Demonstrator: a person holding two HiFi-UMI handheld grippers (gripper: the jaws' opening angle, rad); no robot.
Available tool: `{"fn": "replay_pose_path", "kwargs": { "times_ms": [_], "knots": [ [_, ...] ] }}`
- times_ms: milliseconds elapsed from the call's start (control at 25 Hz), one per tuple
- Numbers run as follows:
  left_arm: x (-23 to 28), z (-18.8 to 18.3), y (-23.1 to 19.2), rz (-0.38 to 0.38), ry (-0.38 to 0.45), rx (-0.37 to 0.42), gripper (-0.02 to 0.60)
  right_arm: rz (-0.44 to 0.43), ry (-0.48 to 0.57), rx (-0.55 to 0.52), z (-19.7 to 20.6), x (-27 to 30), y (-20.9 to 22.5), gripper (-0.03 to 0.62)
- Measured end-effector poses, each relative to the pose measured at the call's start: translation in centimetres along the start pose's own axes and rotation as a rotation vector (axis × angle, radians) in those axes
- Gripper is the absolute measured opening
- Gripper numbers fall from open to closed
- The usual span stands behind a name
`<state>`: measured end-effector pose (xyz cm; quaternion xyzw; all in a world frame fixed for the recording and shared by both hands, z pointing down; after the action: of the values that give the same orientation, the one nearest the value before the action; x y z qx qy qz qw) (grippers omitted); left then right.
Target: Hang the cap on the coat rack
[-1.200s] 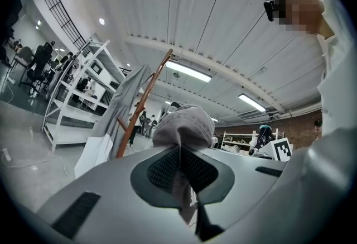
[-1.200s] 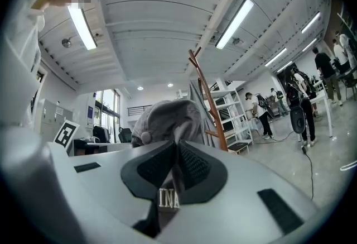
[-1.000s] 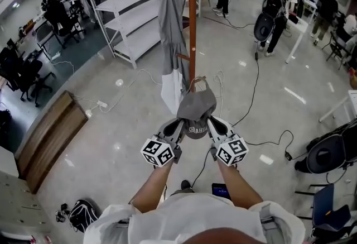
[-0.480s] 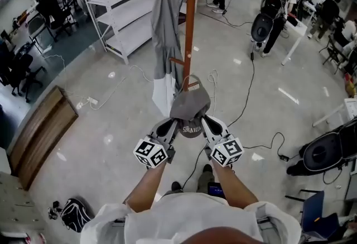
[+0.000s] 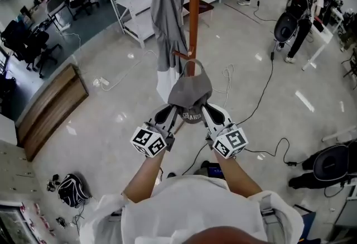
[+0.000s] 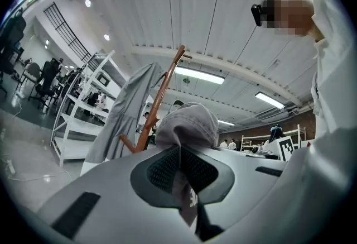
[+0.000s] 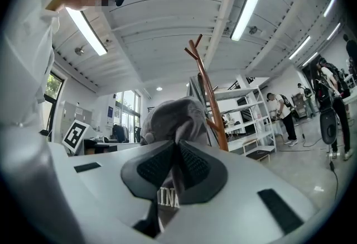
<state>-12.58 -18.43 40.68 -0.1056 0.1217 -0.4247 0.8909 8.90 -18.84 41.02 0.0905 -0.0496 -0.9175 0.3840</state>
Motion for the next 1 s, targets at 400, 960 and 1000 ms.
{"fn": "replay_pose_path", "kwargs": {
  "times_ms": [400,960,1000],
  "knots": [
    [2.8,0.6,0.0,-0.138,0.008,0.055,0.021,-0.155,0.011,0.032,0.2,2.5,5.2,0.040],
    [5.5,0.7,-5.7,-0.134,-0.017,0.065,0.021,-0.137,0.002,0.020,2.6,7.8,7.1,0.040],
    [5.7,0.5,-6.2,-0.118,-0.021,0.064,0.021,-0.122,-0.002,0.025,2.8,8.2,7.1,0.040]
  ]
}}
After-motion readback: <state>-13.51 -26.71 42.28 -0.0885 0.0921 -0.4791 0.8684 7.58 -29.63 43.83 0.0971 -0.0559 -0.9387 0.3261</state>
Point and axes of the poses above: the fingertips, and each gripper's own axes: x forward along the fingers, y to its right, z out of its underside, the point moved 8 cm from there along -x, backward along the fingers
